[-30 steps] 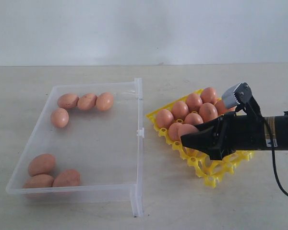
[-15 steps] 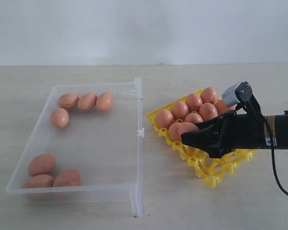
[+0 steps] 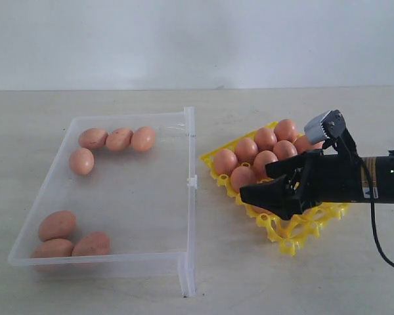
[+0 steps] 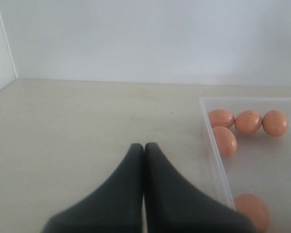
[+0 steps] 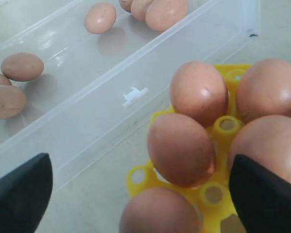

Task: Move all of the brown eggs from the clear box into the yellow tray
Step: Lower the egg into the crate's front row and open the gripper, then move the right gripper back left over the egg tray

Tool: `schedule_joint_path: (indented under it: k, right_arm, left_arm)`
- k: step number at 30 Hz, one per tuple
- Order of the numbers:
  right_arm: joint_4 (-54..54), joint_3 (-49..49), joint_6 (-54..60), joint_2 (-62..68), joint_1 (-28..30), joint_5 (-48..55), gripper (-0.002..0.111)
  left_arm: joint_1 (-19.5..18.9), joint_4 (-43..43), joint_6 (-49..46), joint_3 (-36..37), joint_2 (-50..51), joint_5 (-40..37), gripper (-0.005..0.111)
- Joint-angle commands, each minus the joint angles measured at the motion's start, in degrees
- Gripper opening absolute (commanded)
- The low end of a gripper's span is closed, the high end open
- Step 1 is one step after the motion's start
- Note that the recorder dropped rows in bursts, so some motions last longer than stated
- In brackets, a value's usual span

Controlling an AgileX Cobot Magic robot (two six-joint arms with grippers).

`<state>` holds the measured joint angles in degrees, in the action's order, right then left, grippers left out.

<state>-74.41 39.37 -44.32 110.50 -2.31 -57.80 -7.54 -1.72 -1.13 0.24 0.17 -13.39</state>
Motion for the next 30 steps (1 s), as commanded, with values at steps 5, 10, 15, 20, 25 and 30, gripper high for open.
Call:
schedule_joint_path:
  k: [5, 10, 15, 20, 25, 30]
  right_arm:
    - [5.02, 0.11, -4.38, -0.44, -0.25, -12.16, 0.093]
    - [9.56, 1.45, -10.48, -4.97, -6.43, -12.16, 0.093]
    - [22.18, 8.69, -10.48, -5.95, -22.74, -12.16, 0.078]
    - [25.93, 23.75, -8.1, -5.86, -36.36, 17.48, 0.001]
    - [25.49, 43.24, 4.18, -2.7, -45.06, 62.7, 0.004]
    - [47.54, 62.29, 33.25, 5.46, -46.76, 94.1, 0.001]
  left_arm:
    - [0.19, -0.31, -0.03, -0.24, -0.17, 0.08, -0.004]
    - [0.19, -0.31, -0.03, -0.24, -0.17, 0.08, -0.004]
    - [0.19, -0.31, -0.03, -0.24, -0.17, 0.08, -0.004]
    - [0.19, -0.31, -0.03, -0.24, -0.17, 0.08, -0.004]
    - [0.19, -0.31, -0.03, -0.24, -0.17, 0.08, -0.004]
    - [0.19, -0.31, -0.03, -0.24, -0.17, 0.08, -0.004]
